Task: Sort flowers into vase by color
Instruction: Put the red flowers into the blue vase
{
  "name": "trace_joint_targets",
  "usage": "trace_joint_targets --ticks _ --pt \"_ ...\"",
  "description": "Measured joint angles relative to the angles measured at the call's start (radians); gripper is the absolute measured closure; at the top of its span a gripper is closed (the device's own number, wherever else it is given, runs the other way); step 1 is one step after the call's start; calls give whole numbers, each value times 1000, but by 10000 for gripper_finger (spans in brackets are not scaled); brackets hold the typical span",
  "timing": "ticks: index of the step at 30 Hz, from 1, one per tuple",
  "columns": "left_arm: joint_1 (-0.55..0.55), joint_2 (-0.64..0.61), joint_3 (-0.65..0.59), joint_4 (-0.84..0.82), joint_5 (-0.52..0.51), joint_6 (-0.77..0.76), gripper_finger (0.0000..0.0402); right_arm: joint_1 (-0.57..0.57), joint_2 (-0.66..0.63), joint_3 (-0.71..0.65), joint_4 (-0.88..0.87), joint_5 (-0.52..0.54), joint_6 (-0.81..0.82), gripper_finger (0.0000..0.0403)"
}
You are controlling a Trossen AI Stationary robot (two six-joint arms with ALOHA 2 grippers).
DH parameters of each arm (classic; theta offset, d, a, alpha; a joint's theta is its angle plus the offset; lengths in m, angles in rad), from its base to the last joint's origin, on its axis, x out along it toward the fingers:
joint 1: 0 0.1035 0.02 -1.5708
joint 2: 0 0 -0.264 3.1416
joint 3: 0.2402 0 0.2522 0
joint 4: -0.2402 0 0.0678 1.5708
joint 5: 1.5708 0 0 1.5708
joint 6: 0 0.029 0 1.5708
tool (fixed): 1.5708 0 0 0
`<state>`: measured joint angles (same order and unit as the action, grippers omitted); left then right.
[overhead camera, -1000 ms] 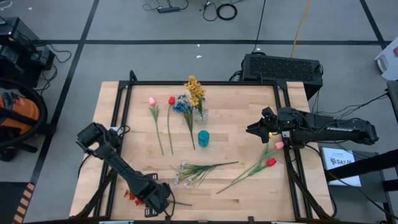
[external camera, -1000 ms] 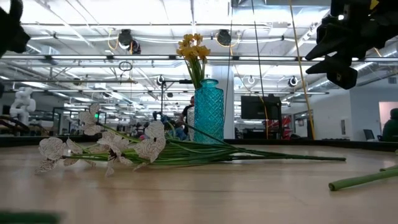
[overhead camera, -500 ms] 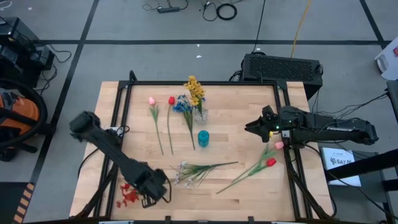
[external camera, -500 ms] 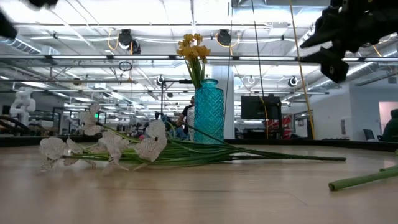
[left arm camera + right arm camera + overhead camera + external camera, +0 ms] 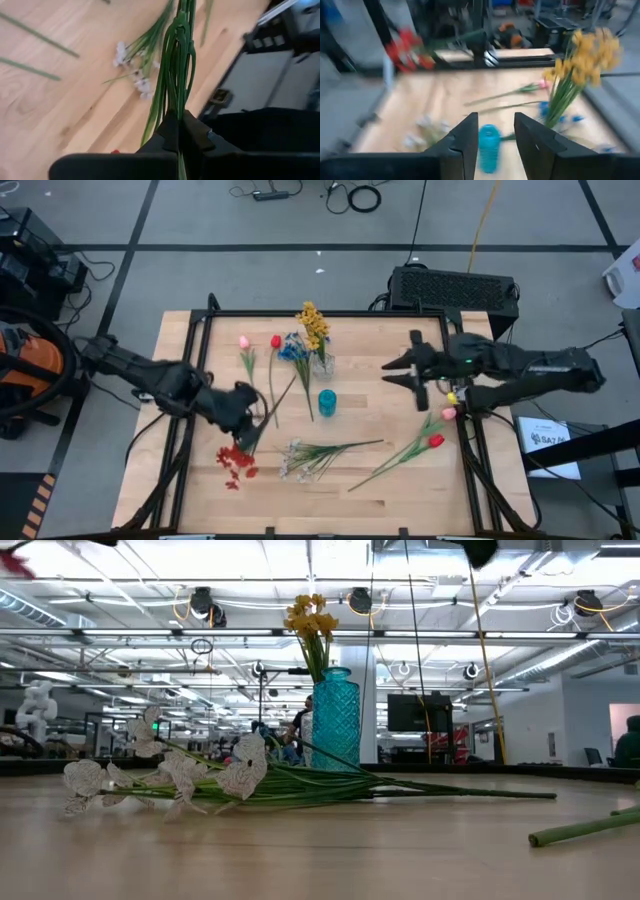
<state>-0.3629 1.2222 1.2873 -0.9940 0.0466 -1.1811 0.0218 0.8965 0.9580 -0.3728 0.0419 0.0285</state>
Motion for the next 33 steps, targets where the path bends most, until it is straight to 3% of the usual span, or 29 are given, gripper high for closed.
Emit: trace_joint_targets --ticks 6,10,16,21,33 --pt "117 -2 0 70 132 49 400 162 337 366 -198 268 -384 284" --pt "144 0 0 140 199 62 401 254 522 529 -230 434 -627 284" --pt "148 -1 0 217 220 52 401 318 738 678 -204 473 -869 280" --pt "147 -1 0 228 238 34 401 349 873 755 -105 596 -1064 262" --pt "147 -1 0 235 237 10 396 366 1000 786 184 644 -1301 230"
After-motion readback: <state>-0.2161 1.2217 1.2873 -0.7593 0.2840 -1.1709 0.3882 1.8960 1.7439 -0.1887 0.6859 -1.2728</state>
